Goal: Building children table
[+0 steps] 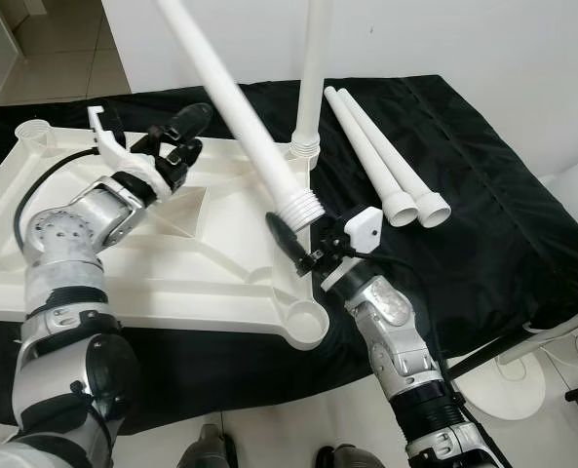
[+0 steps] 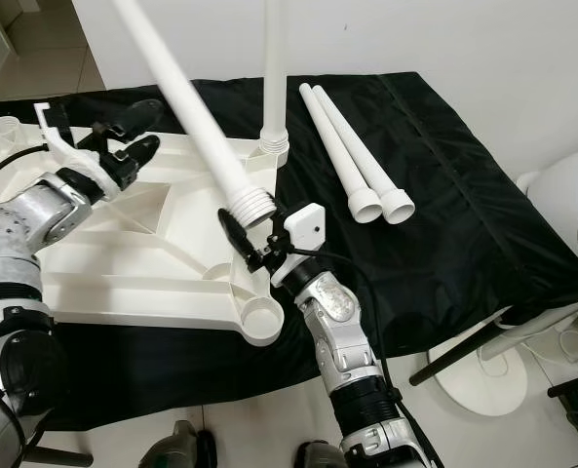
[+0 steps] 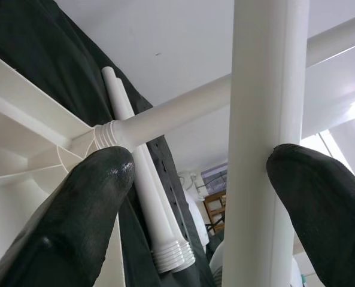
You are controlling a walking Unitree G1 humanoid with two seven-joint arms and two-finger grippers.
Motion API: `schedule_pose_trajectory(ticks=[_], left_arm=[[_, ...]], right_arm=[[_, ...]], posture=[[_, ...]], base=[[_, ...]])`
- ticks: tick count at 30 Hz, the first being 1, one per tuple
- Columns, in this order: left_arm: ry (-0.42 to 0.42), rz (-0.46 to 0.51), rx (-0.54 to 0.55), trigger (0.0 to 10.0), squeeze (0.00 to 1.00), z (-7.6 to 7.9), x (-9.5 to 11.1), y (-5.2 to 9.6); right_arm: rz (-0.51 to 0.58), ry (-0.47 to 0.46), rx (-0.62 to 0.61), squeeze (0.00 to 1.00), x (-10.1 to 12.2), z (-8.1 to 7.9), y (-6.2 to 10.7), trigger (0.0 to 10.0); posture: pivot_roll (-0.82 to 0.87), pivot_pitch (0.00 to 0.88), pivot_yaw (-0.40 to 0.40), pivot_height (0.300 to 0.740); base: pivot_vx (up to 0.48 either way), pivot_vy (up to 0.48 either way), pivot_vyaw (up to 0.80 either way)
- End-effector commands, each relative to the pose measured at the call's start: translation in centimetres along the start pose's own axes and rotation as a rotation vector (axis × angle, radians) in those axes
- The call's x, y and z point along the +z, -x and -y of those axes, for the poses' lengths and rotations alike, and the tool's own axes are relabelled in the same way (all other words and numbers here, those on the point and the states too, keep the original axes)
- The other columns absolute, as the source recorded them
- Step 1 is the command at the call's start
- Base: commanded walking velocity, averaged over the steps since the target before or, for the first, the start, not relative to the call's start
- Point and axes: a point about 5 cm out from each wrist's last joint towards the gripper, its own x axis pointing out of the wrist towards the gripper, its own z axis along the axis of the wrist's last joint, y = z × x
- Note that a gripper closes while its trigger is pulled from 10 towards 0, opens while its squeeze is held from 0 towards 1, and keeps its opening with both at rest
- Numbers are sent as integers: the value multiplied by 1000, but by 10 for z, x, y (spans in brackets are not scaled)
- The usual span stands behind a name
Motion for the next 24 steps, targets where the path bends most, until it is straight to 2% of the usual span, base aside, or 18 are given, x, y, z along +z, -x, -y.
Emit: schedule_pose_trajectory(ticks=[1,6,14,17,24], left_arm=[[-14,-9,-64,10000,0,6,-1,1],[-6,1,-123,10000,0,16,1,-4],[-6,20,-137,10000,0,19,6,-3],[-7,9,-142,10000,0,20,5,-3],[-6,-6,-134,10000,0,19,4,-5]], right_arm=[[-2,-9,27,0,0,-3,-2,10000],[-31,-23,75,0,-5,-9,0,10000],[-29,-60,46,0,-7,-7,1,10000],[-41,-18,107,0,-7,-12,2,10000],[-65,-2,184,0,-7,-18,5,10000]], posture=[[-46,43,2,740],[-49,41,1,740],[-49,40,0,740],[-48,41,0,740],[-49,44,0,740]], base=[[0,0,0],[0,0,0],[0,0,0],[0,0,0],[0,0,0]])
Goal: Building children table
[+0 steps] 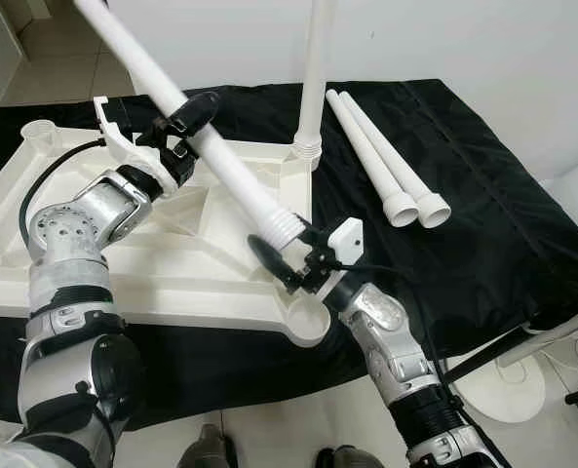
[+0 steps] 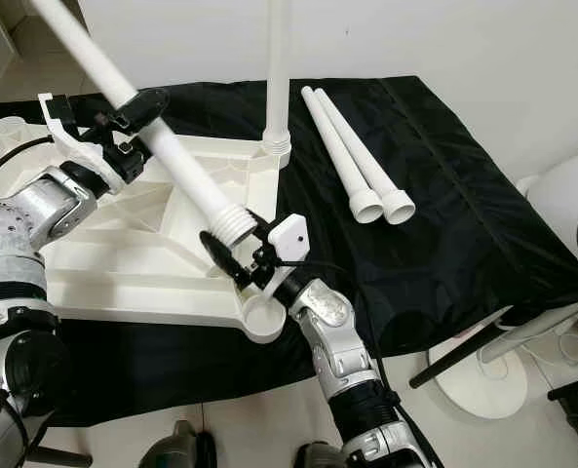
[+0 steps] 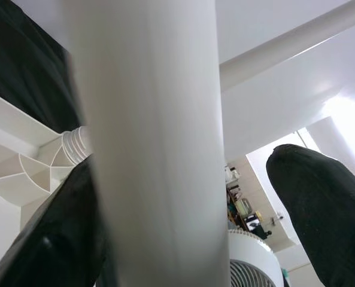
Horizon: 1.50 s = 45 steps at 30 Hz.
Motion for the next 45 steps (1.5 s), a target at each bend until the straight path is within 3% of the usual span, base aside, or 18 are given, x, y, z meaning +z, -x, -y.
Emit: schedule_pose_trajectory(ticks=[1,7,8,24,25,26,38,39,45], left_arm=[[-18,-20,-66,10000,0,7,2,-3],[-37,-32,-47,9725,0,7,9,-7],[-44,-26,-46,0,0,7,11,-7],[-66,-29,-68,0,0,8,19,-2],[-67,-31,-66,0,0,8,19,-2],[-72,-33,-71,10000,0,9,21,-2],[-166,1,-30,10000,0,10,31,0],[-200,9,-30,10000,0,13,32,-1],[-272,24,-31,10000,0,19,34,-5]], right_arm=[[-4,17,33,0,2,-3,1,10000],[-13,24,39,0,2,-2,5,10000],[-16,26,39,0,1,-1,6,10000],[-19,19,38,0,1,-3,8,10000],[-18,12,33,573,1,-2,8,10000],[-14,-9,25,1000,1,-1,8,10000],[22,-97,-72,1000,12,12,9,10000],[-9,-96,-88,0,13,16,9,10000],[-81,-71,-108,0,14,23,7,10000]], posture=[[-49,44,0,740],[-51,51,2,740],[-51,52,3,740],[-42,71,6,740],[-41,72,6,740],[-38,77,3,740],[-36,88,6,740],[-34,87,3,740],[-35,84,2,740]], base=[[0,0,0],[0,0,0],[0,0,0],[0,0,0],[0,0,0],[0,0,0],[0,0,0],[0,0,0],[0,0,0]])
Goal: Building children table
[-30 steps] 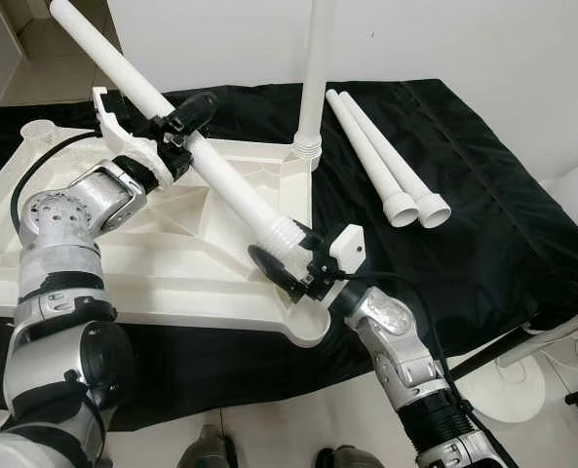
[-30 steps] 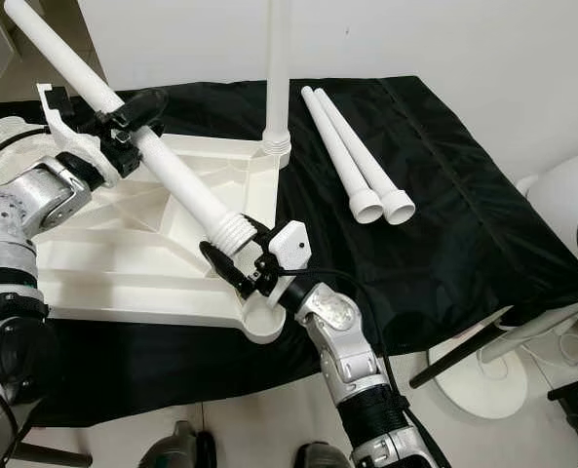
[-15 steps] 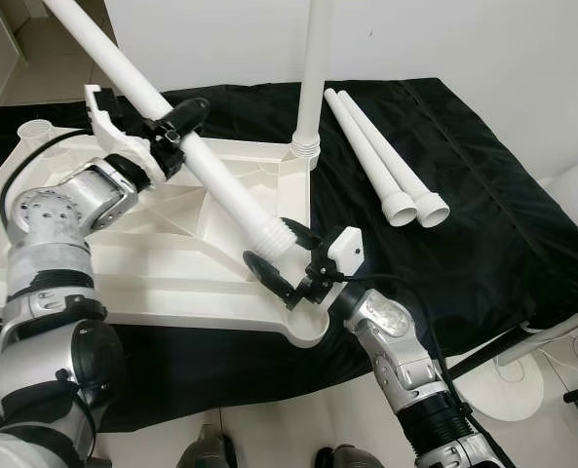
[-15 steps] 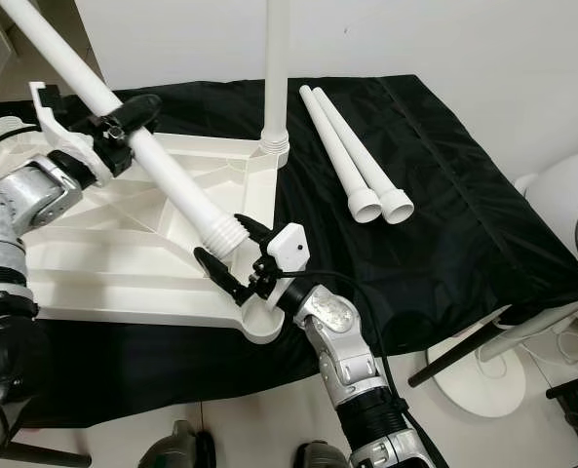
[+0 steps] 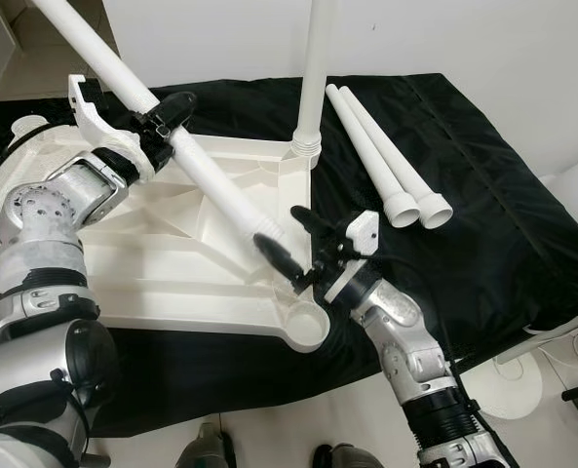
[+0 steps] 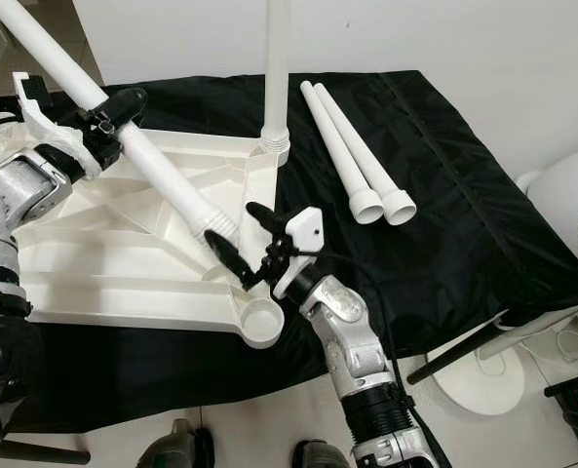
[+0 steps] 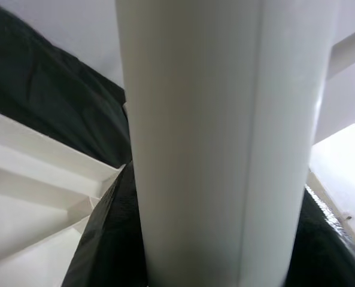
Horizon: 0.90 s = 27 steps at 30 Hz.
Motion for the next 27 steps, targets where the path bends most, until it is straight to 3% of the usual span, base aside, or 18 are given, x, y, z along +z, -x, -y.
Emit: schedule_pose_trajectory(ticks=[1,5,9,14,17,23,27], left_arm=[[-103,27,-114,10000,0,20,7,-4],[-135,30,-113,10000,0,26,8,-6],[-170,54,-126,10000,0,39,10,-8],[-195,78,-126,10000,0,46,13,-6],[-228,68,-133,10000,0,49,12,-5],[-292,73,-114,10000,0,55,13,-6],[-317,69,-117,10000,0,59,12,-8]], right_arm=[[-43,52,-51,0,5,7,-5,10000],[-44,82,-80,0,10,12,-9,10000],[-32,144,-27,0,25,11,-14,10000],[-46,178,35,0,34,10,-17,10000],[-76,244,73,0,40,12,-21,10000],[-133,284,138,0,48,15,-41,10000],[-131,250,187,0,48,11,-47,10000]], posture=[[-33,78,7,740],[-34,76,11,740],[-32,70,18,740],[-34,68,31,740],[-34,72,35,740],[-23,69,72,740],[-11,67,68,740]], base=[[0,0,0],[0,0,0],[0,0,0],[0,0,0],[0,0,0],[0,0,0],[0,0,0]])
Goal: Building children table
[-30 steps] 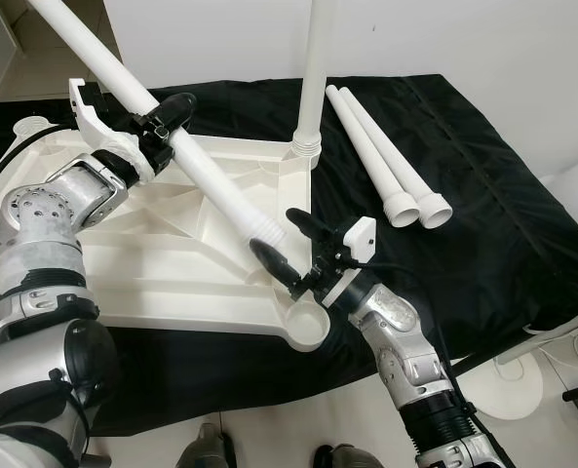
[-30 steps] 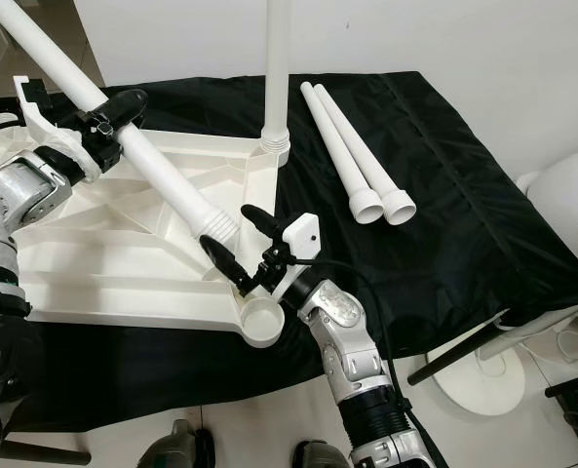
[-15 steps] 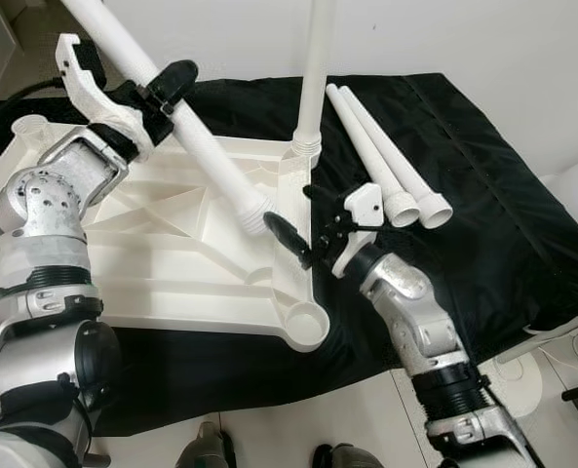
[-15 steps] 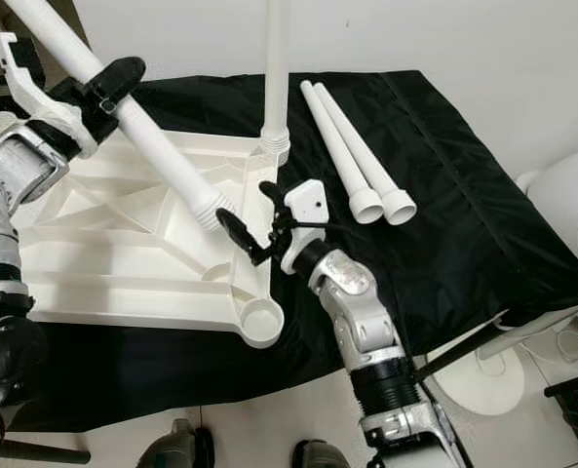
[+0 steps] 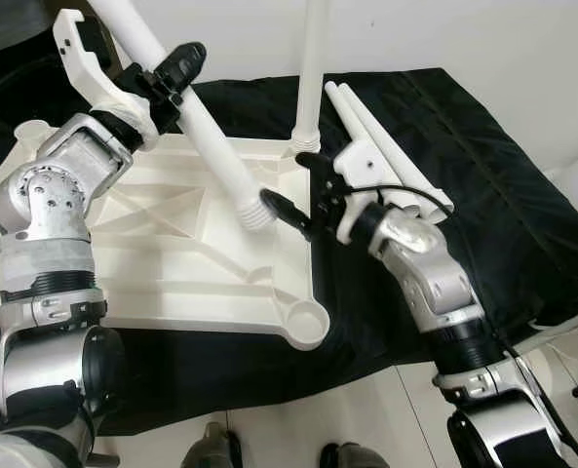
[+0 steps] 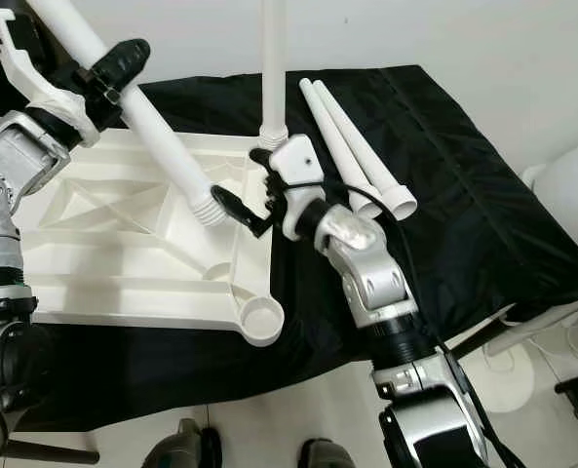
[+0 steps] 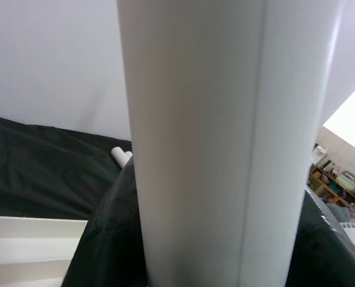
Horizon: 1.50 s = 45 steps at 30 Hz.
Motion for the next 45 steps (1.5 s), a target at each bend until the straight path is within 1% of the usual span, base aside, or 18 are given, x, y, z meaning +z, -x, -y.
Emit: schedule_pose_trajectory(ticks=[1,2,3,7,8,11,12,13,15,19,21,23,24,26,28,32,38,45], left_arm=[[-40,9,-10,10000,0,6,4,-2],[-66,-1,-22,10000,0,9,2,-4],[-66,-1,-22,10000,0,9,2,-4],[-101,-22,-56,10000,0,20,-5,-8],[-101,-22,-56,10000,0,20,-5,-8],[-124,-35,-98,10000,0,31,-13,-12],[-124,-35,-98,10000,0,31,-13,-12],[-136,-39,-110,10000,0,35,-16,-14],[-135,-45,-139,10000,0,45,-26,-17],[-138,-47,-144,10000,0,47,-29,-19],[-157,-51,-167,10000,0,57,-36,-21],[-171,-54,-182,10000,0,63,-41,-23],[-171,-54,-182,10000,0,63,-41,-23],[-180,-57,-194,10000,0,69,-45,-24],[-180,-57,-194,10000,0,69,-45,-24],[-193,-60,-208,10000,0,74,-51,-26],[-190,-68,-214,10000,0,75,-54,-27],[-198,-67,-209,10000,0,74,-55,-28]], right_arm=[[-21,-23,31,0,-4,-4,-4,10000],[-6,-55,44,0,-2,-5,-7,10000],[-6,-55,44,0,-2,-5,-7,10000],[-10,-67,48,0,-3,-6,-11,10000],[-10,-67,48,0,-3,-6,-11,10000],[-30,-84,28,0,-7,-4,-16,10000],[-30,-84,28,0,-7,-4,-16,10000],[-42,-83,19,0,-9,-3,-18,10000],[-97,-81,-11,0,-15,0,-24,10000],[-117,-79,-20,0,-17,1,-26,10000],[-155,-79,-45,0,-20,4,-33,10000],[-174,-70,-51,0,-20,4,-38,10000],[-174,-70,-51,0,-20,4,-38,10000],[-182,-57,-26,0,-16,-1,-45,10000],[-182,-57,-26,0,-16,-1,-45,10000],[-167,-35,21,0,-9,-10,-53,10000],[-142,-7,37,0,-4,-11,-53,10000],[-119,-34,21,0,1,-11,-53,10000]], posture=[[-11,67,68,740],[-6,66,59,740],[-6,66,59,740],[-4,62,42,740],[-4,62,42,740],[11,57,3,740],[11,57,3,740],[11,57,3,740],[31,49,-38,740],[35,48,-46,740],[56,48,-79,740],[61,46,-85,740],[61,46,-85,740],[68,44,-98,740],[68,44,-98,740],[70,40,-101,740],[62,40,-93,740],[57,44,-87,740]], base=[[0,0,0],[0,0,0],[0,0,0],[0,0,0],[0,0,0],[0,0,0],[0,0,0],[0,0,0],[0,0,0],[0,0,0],[0,0,0],[0,0,0],[0,0,0],[0,0,0],[0,0,0],[0,0,0],[0,0,0],[0,0,0]])
